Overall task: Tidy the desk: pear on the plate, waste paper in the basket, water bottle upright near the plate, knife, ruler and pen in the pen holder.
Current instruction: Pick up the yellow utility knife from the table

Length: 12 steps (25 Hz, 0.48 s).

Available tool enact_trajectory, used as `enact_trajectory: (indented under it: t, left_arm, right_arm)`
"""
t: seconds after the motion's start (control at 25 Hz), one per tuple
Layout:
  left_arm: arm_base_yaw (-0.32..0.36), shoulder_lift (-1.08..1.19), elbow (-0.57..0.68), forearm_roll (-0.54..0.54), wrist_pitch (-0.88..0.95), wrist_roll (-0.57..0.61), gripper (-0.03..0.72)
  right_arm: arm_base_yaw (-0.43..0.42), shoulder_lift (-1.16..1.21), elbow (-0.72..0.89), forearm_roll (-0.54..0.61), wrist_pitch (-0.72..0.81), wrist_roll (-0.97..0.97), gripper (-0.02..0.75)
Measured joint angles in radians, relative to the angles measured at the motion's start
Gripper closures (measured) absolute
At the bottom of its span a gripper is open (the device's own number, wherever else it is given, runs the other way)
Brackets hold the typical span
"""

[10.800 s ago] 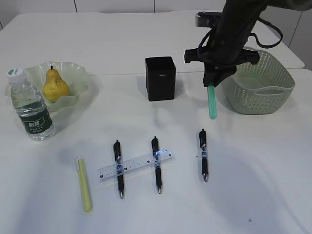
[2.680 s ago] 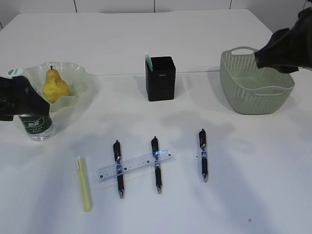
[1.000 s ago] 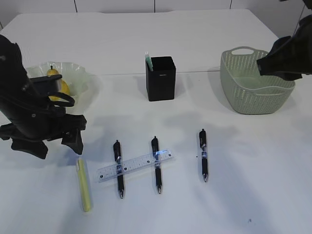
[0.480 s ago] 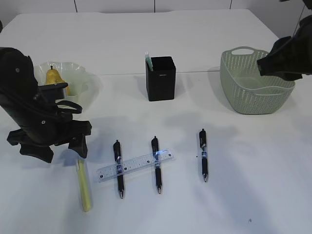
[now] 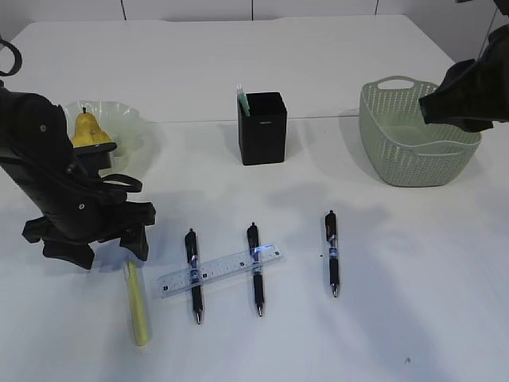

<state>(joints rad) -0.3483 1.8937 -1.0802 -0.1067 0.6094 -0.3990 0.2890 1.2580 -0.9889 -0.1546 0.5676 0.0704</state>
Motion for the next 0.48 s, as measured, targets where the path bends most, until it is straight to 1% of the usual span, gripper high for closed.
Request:
enact_trajectory:
  t: [0.2, 0.48]
  left_arm:
    - [0.000, 0.000, 0.000, 0.000, 0.002, 0.000, 0.096]
    - [0.000, 0.000, 0.000, 0.007, 0.069, 0.000, 0.096]
  right_arm:
    - [0.000, 0.000, 0.000, 0.000, 0.000, 0.000, 0.494]
    - [0.000, 0.000, 0.000, 0.000, 0.000, 0.000, 0.494]
